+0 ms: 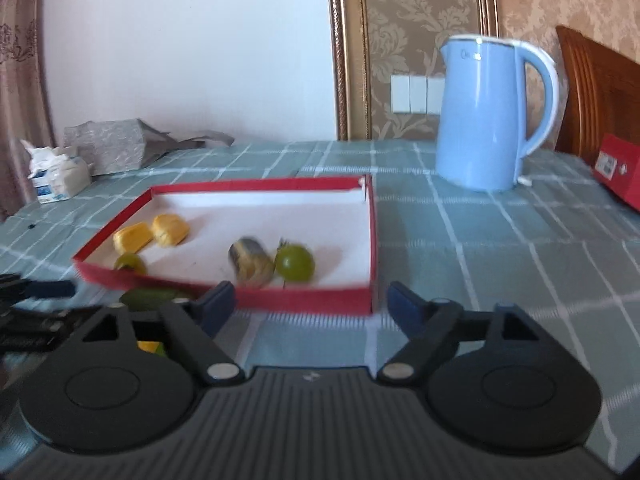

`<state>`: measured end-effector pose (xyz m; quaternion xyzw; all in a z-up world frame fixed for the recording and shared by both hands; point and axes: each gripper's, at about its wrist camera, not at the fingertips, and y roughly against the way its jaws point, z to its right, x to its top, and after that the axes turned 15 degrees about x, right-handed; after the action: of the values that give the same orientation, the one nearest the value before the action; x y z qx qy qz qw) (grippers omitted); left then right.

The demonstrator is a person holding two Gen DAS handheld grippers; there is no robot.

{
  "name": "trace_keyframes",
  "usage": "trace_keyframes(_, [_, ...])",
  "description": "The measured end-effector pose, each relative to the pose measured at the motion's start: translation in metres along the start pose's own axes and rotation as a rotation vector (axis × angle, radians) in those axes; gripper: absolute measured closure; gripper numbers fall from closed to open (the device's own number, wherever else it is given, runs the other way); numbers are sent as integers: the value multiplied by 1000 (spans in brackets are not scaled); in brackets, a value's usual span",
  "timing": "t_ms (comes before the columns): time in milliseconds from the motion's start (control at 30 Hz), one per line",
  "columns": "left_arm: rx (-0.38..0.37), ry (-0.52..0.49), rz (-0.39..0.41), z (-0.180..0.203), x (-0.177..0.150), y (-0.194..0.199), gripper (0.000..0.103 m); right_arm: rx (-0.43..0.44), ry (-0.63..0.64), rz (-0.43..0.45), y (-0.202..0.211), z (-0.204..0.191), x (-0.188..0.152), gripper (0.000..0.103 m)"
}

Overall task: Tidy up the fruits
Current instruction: 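Carry the dark cylinder piece into the tray and open the right tool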

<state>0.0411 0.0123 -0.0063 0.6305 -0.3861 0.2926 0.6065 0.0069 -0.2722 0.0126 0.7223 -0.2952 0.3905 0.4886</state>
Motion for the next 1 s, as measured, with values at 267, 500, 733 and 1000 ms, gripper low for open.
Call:
trace_keyframes(267, [-1,-19,1,4,-1,0,27,-20,-21,-68,42,-9,-52,9])
trace_keyframes(500, [14,-12,-8,3,-2,-2,27,-25,49,-74,24,-16,-57,14])
trace_keyframes(733, [12,-25,-11,5,-3,-2,27,-26,142,-137,1,-27,-49,43])
trace_keyframes(1000, [1,-13,-22,3,-2,-3,27,-30,193,-153,-14,-32,-43,74])
